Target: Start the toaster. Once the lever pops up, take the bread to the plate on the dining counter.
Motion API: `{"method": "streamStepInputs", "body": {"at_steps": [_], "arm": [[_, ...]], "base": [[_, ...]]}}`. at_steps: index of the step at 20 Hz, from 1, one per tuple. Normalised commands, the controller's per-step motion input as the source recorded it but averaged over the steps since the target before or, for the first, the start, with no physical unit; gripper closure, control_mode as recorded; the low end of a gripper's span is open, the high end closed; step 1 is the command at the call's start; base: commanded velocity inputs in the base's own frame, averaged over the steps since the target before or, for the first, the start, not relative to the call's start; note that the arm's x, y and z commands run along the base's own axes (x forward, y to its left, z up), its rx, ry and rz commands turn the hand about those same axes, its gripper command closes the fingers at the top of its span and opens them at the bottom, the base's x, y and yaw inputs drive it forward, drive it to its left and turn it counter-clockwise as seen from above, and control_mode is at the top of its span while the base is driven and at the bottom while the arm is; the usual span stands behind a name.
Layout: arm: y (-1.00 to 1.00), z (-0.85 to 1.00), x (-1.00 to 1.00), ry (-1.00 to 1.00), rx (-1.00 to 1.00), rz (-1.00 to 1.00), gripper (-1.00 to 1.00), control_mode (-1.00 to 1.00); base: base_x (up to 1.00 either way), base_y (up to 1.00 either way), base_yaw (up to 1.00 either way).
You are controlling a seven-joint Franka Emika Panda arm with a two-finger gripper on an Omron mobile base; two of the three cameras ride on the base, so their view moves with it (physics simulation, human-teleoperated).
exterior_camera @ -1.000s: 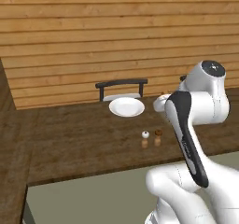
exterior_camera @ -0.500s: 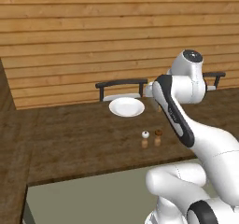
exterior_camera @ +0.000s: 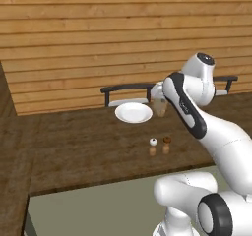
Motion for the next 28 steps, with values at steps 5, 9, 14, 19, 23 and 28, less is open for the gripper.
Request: {"method": "streamStepInputs", "body": {"at_steps": [5,9,14,19,23,28], "arm": [[0.00,-0.12,0.09,0.01,0.24,0.00,1.00,-1.00],[0.08,0.00,0.28,0.00,0.06,0.00,1.00,-1.00],[0.16,0.00,0.37,0.01,0.00,0.00,1.00,-1.00],[0.22,-0.03,0.38,0.00,0.00,0.00,1.00,-1.00],[0.06,-0.05,0.36,0.00,0.00,0.00,1.00,-1.00],[0.00,-0.03,0.43,0.00,0.03,0.00,1.00,-1.00]], "base": [[0.00,0.00,0.00],[0.00,0.00,0.00],[0.00,0.00,0.00],[0.00,0.00,0.00],[0.00,0.00,0.00],[0.00,0.00,0.00]]}}
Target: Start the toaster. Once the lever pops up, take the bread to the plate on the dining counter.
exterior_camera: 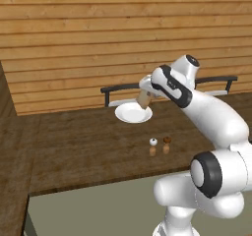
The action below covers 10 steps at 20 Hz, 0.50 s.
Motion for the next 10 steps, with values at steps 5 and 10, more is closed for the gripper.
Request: {"method": "streamStepInputs", "body": {"at_steps": [5,10], "arm": [[0.01,-0.35,0.42,0.00,0.00,0.00,1.00,-1.00],[0.06,-0.65,0.38,0.00,0.00,0.00,1.00,-1.00]], "base": [[0.00,0.00,0.00],[0.00,0.00,0.00]]}}
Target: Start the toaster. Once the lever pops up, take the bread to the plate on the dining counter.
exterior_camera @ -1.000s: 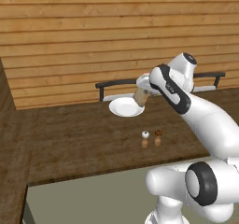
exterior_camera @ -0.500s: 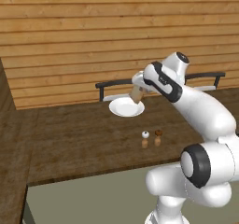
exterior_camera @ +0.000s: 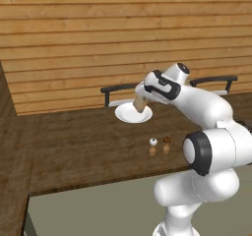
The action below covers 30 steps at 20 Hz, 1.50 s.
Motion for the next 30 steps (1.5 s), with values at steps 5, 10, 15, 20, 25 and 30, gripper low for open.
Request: {"method": "streamStepInputs", "body": {"at_steps": [5,10,15,20,25,30], "arm": [[0.01,-0.43,0.38,0.01,0.00,0.00,1.00,-1.00],[0.04,-0.01,0.50,0.00,0.00,0.00,1.00,-1.00],[0.19,0.00,0.44,0.04,0.00,0.00,1.00,-1.00],[0.05,-0.03,0.39,0.06,0.00,0.00,1.00,-1.00],[0.00,-0.19,0.39,0.04,0.01,0.00,1.00,-1.00],[0.00,-0.33,0.20,0.02,0.02,0.00,1.00,-1.00]], "base": [[0.00,0.00,0.00],[0.00,0.00,0.00],[0.00,0.00,0.00],[0.00,0.00,0.00],[0.00,0.00,0.00],[0.00,0.00,0.00]]}}
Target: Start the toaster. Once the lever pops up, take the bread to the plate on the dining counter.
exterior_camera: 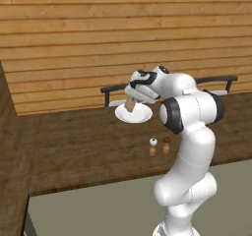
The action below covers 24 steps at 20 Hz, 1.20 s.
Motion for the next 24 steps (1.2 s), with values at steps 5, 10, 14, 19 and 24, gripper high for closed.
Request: {"method": "streamStepInputs", "body": {"at_steps": [5,10,14,19,24], "arm": [[0.00,-0.35,0.13,0.02,0.01,0.00,1.00,-1.00],[0.00,-0.24,0.08,0.00,0.00,0.00,1.00,-1.00],[0.00,-0.07,0.20,0.00,0.00,0.00,1.00,-1.00],[0.00,0.00,0.27,0.00,0.00,0.00,1.00,-1.00],[0.00,-0.11,0.17,0.00,0.00,0.00,1.00,-1.00]], "base": [[0.00,0.00,0.00],[0.00,0.00,0.00],[0.00,0.00,0.00],[0.00,0.00,0.00],[0.00,0.00,0.00]]}}
